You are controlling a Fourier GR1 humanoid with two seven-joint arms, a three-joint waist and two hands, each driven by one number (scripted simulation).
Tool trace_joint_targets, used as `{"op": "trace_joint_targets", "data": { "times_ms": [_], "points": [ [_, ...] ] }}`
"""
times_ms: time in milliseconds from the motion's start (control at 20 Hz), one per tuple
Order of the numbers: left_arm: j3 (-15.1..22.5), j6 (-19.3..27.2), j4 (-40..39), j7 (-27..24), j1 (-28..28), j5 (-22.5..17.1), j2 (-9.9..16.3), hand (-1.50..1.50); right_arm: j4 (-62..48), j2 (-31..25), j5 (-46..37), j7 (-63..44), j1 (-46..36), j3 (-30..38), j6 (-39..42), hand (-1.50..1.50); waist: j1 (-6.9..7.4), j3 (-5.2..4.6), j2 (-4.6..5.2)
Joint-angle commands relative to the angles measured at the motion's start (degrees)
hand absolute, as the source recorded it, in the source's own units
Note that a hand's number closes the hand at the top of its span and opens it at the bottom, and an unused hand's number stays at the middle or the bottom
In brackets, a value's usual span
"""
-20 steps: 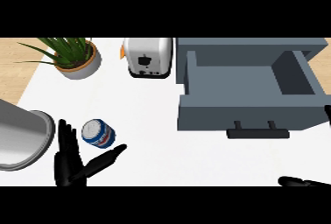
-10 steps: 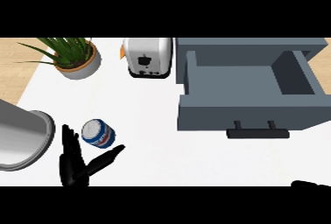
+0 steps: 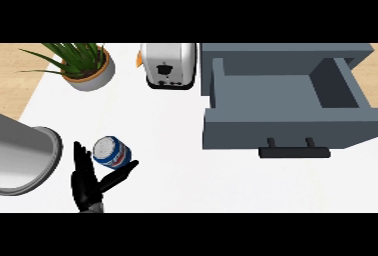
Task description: Pick up the can, place it into the drawer and close the drawer
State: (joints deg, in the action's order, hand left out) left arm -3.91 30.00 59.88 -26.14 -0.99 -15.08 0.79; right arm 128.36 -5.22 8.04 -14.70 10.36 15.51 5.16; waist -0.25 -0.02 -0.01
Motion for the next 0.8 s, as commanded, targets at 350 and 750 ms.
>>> {"op": "trace_joint_targets", "data": {
  "times_ms": [350,750],
  "points": [
    [-5.5,-6.0,-13.4,-6.9,-7.5,-1.6,2.9,-1.5,1.8,0.0,2.1,-2.3,-0.8,3.0,1.4,-1.5,-0.06,0.01,0.0],
    [-5.4,-14.3,-22.1,-8.8,-13.3,-2.1,4.0,-1.5,2.1,2.0,-3.0,-2.8,-1.9,-0.8,0.0,-1.5,-0.14,-0.02,0.06]
  ]
}}
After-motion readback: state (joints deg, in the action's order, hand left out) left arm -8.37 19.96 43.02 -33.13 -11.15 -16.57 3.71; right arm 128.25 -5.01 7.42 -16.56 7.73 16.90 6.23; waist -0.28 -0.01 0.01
